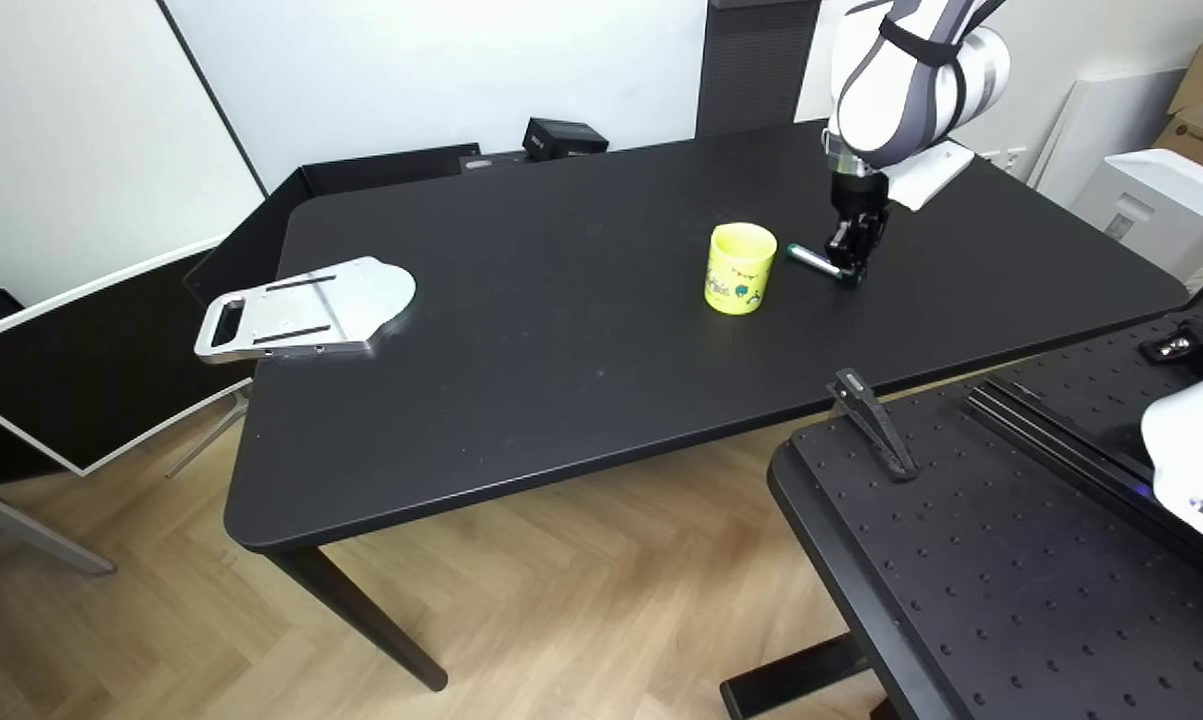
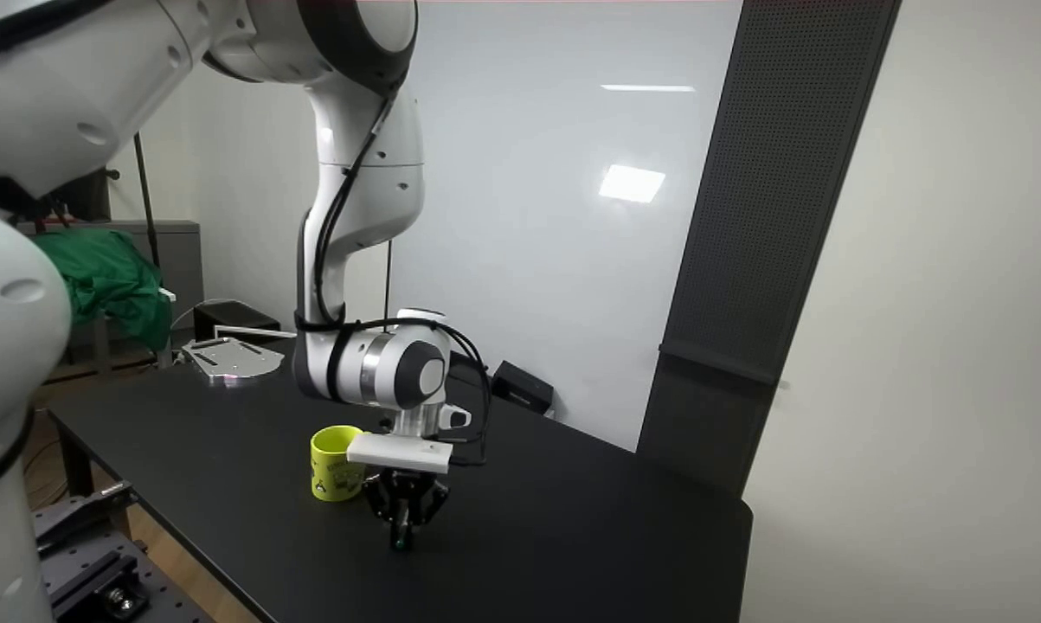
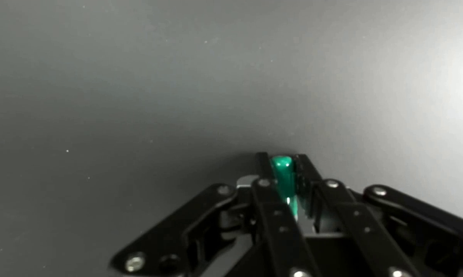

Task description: Remove the marker from the mug, put it on the table, put it back in the mug, and then put it back on the table

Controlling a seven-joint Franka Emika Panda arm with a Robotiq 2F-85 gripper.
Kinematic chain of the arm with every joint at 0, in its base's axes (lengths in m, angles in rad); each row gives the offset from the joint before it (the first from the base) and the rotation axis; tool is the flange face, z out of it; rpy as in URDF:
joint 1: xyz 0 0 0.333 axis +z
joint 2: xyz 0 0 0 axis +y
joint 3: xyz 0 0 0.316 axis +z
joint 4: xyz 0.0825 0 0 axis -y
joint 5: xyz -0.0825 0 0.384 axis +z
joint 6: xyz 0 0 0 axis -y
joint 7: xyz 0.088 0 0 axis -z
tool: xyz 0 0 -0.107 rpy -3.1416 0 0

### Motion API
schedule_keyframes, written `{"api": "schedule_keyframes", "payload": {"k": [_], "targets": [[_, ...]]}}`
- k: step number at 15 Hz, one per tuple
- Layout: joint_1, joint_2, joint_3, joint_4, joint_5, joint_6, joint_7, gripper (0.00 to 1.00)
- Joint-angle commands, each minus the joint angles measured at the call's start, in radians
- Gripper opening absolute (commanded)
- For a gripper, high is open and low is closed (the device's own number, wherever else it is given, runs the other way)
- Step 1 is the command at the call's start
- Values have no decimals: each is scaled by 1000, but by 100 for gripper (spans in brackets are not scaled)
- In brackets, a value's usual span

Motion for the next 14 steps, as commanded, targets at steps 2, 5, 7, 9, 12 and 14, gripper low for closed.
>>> {"api": "schedule_keyframes", "payload": {"k": [2,5,7,9,12,14], "targets": [[-52,-21,34,13,24,-72,19,5],[-109,-45,76,35,91,-117,19,5],[-149,-69,110,48,158,-129,34,5],[-189,-88,148,69,229,-165,37,5],[-251,-109,210,113,369,-262,33,5],[-281,-115,240,148,463,-338,28,5]]}}
